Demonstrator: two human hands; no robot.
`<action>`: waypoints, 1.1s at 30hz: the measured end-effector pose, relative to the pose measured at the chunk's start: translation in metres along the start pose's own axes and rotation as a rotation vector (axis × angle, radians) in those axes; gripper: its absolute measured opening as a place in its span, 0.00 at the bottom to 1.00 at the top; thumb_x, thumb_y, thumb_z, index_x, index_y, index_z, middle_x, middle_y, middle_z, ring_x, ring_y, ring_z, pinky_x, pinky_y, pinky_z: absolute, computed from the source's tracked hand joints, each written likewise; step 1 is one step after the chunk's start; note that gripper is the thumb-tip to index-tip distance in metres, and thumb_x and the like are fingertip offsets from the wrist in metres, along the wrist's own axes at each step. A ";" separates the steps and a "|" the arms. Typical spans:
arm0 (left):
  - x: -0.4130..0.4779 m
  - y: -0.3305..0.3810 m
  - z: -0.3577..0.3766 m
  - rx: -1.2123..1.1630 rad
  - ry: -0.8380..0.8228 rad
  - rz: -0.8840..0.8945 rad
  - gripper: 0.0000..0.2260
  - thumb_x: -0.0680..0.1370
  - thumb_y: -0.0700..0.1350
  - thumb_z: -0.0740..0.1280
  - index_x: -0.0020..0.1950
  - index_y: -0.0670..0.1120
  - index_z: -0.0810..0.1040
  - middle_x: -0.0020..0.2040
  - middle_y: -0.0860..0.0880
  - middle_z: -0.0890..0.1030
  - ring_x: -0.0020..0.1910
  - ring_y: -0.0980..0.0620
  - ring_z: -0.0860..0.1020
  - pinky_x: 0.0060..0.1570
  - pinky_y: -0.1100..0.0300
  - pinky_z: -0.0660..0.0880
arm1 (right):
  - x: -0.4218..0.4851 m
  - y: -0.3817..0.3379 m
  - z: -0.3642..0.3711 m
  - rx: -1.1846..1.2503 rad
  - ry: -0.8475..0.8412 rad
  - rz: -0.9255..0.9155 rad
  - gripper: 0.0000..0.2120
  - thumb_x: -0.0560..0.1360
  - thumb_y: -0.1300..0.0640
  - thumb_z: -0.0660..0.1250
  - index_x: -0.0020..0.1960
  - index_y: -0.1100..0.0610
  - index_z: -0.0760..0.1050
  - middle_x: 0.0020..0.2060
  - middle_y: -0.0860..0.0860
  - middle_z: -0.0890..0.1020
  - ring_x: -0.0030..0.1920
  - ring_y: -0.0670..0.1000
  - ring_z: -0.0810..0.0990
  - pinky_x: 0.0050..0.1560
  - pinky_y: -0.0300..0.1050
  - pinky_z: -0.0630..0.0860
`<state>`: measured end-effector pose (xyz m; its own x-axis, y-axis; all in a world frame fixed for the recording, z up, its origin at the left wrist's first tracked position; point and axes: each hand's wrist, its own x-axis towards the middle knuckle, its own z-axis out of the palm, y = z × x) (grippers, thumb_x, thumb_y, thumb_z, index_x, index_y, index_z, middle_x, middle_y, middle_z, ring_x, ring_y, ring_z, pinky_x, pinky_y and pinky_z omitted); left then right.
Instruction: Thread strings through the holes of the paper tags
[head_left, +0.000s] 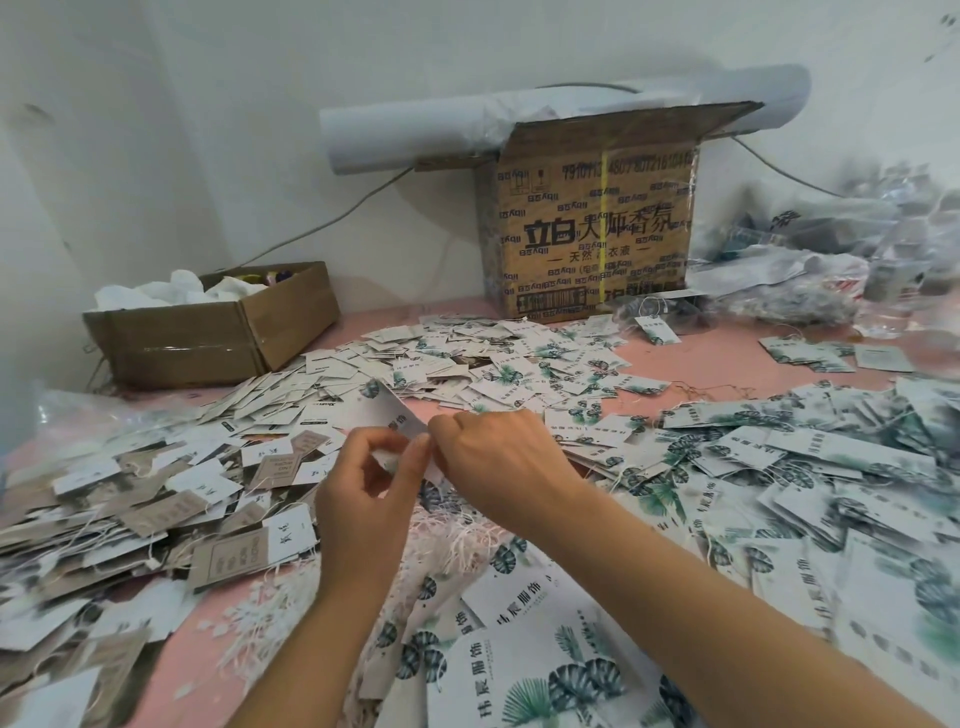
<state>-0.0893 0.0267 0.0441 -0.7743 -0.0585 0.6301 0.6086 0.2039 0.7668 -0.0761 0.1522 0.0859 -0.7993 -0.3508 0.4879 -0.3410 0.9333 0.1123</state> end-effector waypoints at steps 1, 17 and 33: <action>0.002 0.003 0.000 -0.004 0.046 -0.011 0.16 0.69 0.64 0.64 0.40 0.51 0.73 0.25 0.60 0.74 0.22 0.61 0.69 0.22 0.73 0.62 | -0.001 -0.003 -0.003 0.002 0.019 0.008 0.07 0.80 0.56 0.57 0.46 0.57 0.68 0.27 0.45 0.57 0.24 0.44 0.56 0.23 0.40 0.50; 0.019 0.021 -0.007 0.081 -0.022 -0.027 0.12 0.75 0.43 0.65 0.37 0.48 0.63 0.28 0.49 0.65 0.25 0.54 0.62 0.25 0.59 0.62 | 0.002 0.005 -0.036 0.691 0.134 0.226 0.04 0.77 0.63 0.62 0.49 0.56 0.75 0.40 0.50 0.85 0.34 0.37 0.76 0.40 0.38 0.73; 0.012 0.028 -0.005 -0.013 -0.204 0.032 0.27 0.78 0.44 0.64 0.62 0.72 0.56 0.28 0.47 0.77 0.22 0.55 0.71 0.20 0.65 0.67 | -0.001 0.018 -0.042 0.916 0.323 0.343 0.05 0.73 0.59 0.68 0.42 0.57 0.83 0.16 0.41 0.68 0.21 0.43 0.63 0.29 0.36 0.64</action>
<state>-0.0801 0.0271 0.0737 -0.7728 0.1474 0.6173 0.6346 0.1897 0.7492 -0.0606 0.1722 0.1234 -0.7997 0.0873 0.5940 -0.4739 0.5156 -0.7138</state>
